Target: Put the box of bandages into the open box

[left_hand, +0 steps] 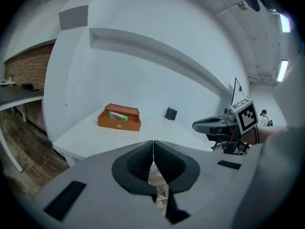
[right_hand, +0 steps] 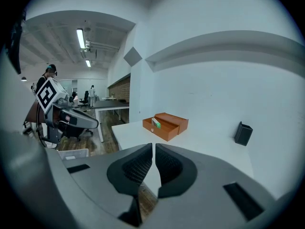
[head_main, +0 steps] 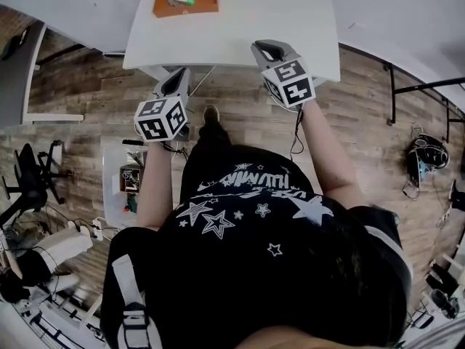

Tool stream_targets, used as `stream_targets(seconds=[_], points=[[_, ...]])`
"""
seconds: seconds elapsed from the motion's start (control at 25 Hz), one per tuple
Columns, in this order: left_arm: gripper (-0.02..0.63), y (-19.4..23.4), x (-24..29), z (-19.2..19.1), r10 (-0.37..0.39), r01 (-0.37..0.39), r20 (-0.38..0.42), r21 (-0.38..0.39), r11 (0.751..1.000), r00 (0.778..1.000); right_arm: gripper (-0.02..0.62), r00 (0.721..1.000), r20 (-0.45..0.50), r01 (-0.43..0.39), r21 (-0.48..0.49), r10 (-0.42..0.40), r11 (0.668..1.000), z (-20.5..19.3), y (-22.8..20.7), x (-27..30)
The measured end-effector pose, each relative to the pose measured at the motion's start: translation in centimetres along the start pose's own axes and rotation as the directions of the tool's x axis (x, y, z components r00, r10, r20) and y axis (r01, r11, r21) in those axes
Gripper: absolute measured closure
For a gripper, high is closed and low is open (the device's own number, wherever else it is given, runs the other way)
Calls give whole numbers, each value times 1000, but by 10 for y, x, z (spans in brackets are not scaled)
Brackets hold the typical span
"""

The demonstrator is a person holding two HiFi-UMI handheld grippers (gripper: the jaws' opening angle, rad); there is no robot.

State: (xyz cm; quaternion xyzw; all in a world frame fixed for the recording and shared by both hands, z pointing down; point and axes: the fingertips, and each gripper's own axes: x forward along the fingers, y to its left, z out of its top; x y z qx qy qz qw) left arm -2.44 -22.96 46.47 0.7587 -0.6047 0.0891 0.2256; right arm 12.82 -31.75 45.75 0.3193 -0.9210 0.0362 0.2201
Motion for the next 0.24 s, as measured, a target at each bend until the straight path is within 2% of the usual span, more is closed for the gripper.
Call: stream_targets(seconds=[0.24], points=[[586,-36,-42,-20,3,-3,20,4,1000,1000,540,1000,2,-2,8,2,1000,-20,26,-54]])
